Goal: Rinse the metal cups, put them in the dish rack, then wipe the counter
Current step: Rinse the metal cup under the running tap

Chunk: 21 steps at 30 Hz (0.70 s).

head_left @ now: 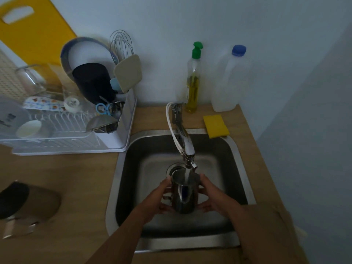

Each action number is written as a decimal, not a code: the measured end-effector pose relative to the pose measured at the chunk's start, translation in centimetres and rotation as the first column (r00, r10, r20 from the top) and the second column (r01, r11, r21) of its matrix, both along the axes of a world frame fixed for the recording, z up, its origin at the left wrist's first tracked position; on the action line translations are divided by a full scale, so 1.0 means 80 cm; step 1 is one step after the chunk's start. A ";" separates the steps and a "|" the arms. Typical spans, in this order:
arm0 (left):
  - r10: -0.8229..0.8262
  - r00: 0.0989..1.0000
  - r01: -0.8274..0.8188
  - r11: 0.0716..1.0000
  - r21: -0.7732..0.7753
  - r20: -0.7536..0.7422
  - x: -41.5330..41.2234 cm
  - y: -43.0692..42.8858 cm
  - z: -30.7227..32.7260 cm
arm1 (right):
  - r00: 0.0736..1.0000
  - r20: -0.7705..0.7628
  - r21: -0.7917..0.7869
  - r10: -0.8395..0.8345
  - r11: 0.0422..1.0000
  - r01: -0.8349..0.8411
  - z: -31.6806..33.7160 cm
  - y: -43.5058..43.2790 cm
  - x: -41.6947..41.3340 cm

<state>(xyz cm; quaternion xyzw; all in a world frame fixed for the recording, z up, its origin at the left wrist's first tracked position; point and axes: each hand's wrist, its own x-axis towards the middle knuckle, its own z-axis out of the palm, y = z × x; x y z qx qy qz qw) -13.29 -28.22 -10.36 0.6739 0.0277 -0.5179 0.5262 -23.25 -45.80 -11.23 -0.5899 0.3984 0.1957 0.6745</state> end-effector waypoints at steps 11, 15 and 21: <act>-0.176 0.982 0.155 0.958 0.242 0.065 -0.016 0.007 -0.016 | 0.932 -0.265 -0.274 0.249 0.907 -0.320 0.008 0.009 -0.006; -0.006 0.984 0.039 0.982 0.183 -0.179 -0.013 0.005 -0.018 | 0.928 -0.285 -0.236 0.242 0.920 -0.312 0.011 0.008 -0.004; -0.012 0.971 0.056 0.982 0.181 -0.237 -0.006 0.006 -0.006 | 0.940 -0.308 -0.089 0.145 0.980 -0.180 0.002 0.010 -0.002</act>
